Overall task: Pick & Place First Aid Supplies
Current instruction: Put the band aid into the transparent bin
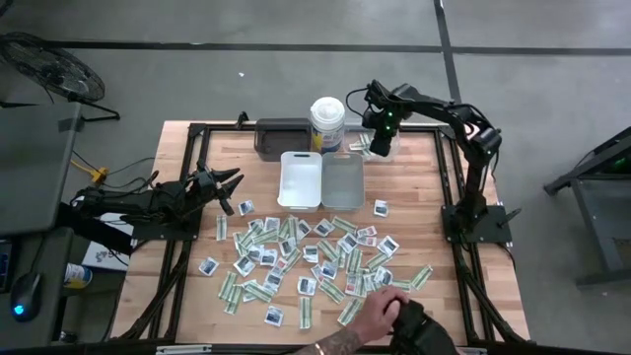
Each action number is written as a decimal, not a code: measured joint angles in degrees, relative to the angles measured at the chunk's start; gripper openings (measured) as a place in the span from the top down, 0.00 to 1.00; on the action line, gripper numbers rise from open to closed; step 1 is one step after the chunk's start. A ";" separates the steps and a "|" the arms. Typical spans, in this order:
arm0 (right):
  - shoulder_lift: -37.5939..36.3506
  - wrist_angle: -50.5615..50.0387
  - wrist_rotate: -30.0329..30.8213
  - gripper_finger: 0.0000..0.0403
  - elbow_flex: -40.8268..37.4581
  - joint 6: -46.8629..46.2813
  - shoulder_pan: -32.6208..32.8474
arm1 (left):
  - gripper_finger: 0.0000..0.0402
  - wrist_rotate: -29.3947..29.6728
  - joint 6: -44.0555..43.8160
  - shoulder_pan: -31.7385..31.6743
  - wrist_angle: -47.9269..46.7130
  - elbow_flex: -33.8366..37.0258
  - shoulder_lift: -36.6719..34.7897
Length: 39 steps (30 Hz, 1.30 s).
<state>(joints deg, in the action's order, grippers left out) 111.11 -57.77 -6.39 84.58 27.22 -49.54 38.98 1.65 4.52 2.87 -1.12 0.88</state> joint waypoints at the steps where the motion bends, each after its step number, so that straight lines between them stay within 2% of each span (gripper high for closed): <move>1: 0.00 0.01 -0.04 0.94 0.00 0.00 0.00 | 0.75 0.00 0.00 0.02 0.00 0.01 0.01; 11: -1.08 -0.10 -0.11 0.73 -0.04 -3.27 0.40 | 0.75 0.01 0.01 0.02 0.01 0.00 0.00; 21: -10.48 -8.12 -0.01 0.72 -0.11 -10.14 3.56 | 0.75 0.00 0.02 0.00 0.02 -0.01 -0.01; 24: -15.69 -9.96 -0.61 0.72 -2.56 -12.36 5.79 | 0.75 0.00 0.01 0.00 0.00 0.00 -0.02; 28: -25.30 -9.67 -0.78 0.72 -10.23 -16.63 10.14 | 0.75 0.00 0.02 0.02 0.00 -0.01 0.01; 39: -49.27 -9.23 -3.76 0.72 -28.72 -44.77 28.35 | 0.75 0.00 0.01 -0.01 0.01 0.01 -0.02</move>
<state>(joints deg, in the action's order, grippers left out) 61.84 -67.00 -10.15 55.85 -17.55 -21.18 38.98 1.66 4.52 2.88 -1.11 0.86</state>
